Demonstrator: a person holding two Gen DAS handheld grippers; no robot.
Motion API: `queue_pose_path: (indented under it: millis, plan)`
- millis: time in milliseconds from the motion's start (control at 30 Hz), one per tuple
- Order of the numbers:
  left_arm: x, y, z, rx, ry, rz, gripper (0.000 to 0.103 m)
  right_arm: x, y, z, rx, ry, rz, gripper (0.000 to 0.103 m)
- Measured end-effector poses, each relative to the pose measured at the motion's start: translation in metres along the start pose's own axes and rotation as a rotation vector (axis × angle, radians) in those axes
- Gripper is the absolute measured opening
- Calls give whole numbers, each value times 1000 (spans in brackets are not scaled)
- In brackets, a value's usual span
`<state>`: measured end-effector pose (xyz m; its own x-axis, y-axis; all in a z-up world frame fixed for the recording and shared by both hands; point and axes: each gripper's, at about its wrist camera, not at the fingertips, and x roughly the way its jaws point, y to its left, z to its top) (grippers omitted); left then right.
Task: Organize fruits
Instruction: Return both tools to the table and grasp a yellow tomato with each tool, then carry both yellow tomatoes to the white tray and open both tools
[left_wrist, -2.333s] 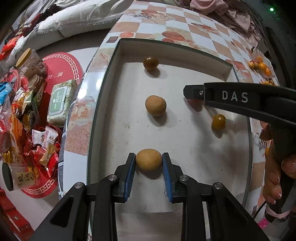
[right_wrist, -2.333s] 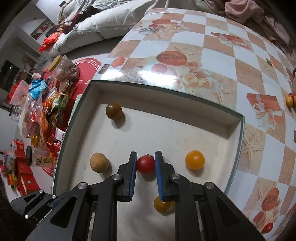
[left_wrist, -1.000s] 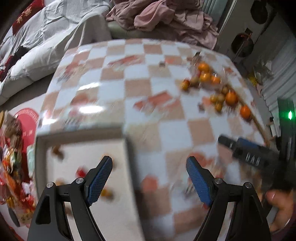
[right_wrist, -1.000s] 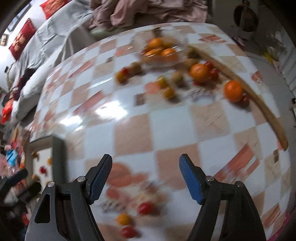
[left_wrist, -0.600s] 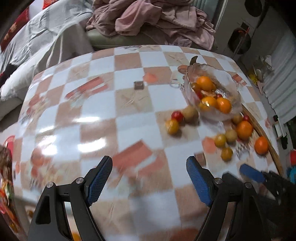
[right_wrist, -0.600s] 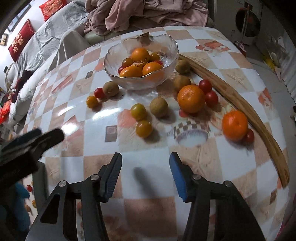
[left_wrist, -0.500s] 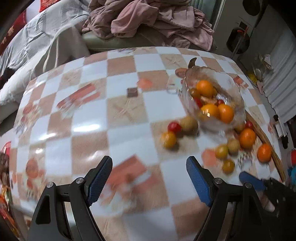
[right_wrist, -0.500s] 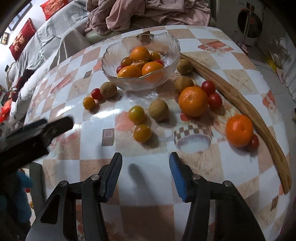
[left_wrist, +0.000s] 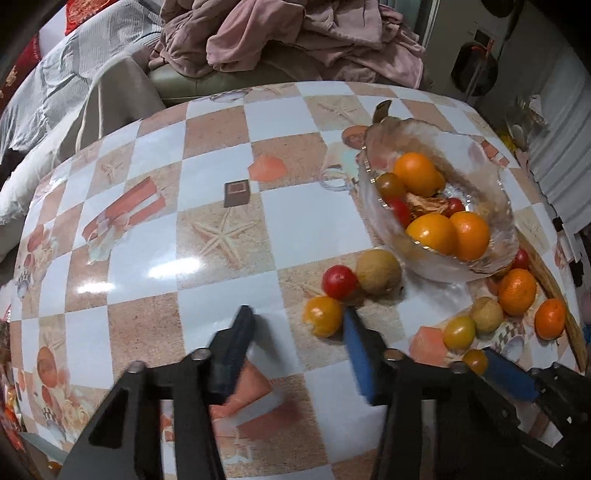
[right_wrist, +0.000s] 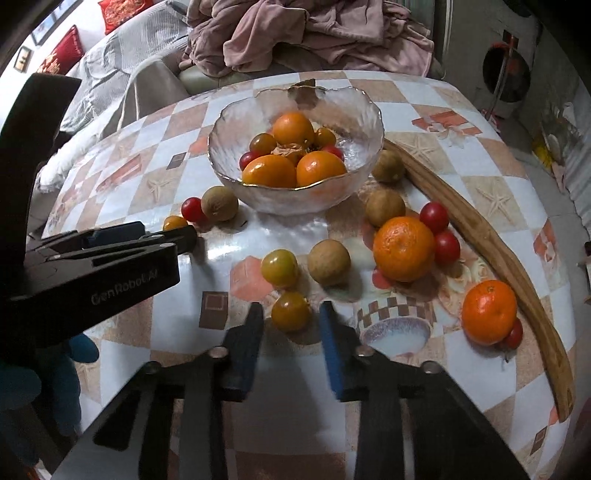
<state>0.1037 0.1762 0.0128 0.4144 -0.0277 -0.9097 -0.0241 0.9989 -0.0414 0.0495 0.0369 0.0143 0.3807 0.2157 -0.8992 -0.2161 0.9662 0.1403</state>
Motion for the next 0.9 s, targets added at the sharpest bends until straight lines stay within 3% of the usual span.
queue_pose_path:
  millis: [100,500,900]
  plan:
    - [-1,-4,2,10,-3,-41,22,-1,-2,0,6,5,20,24]
    - [-41,-3,-28,8,-18,-107,22,-25,-16,-25,76,39,74,24]
    - [-93,16,-101,-10,34,-130,22,-48,-5,-58,72,92,80,24]
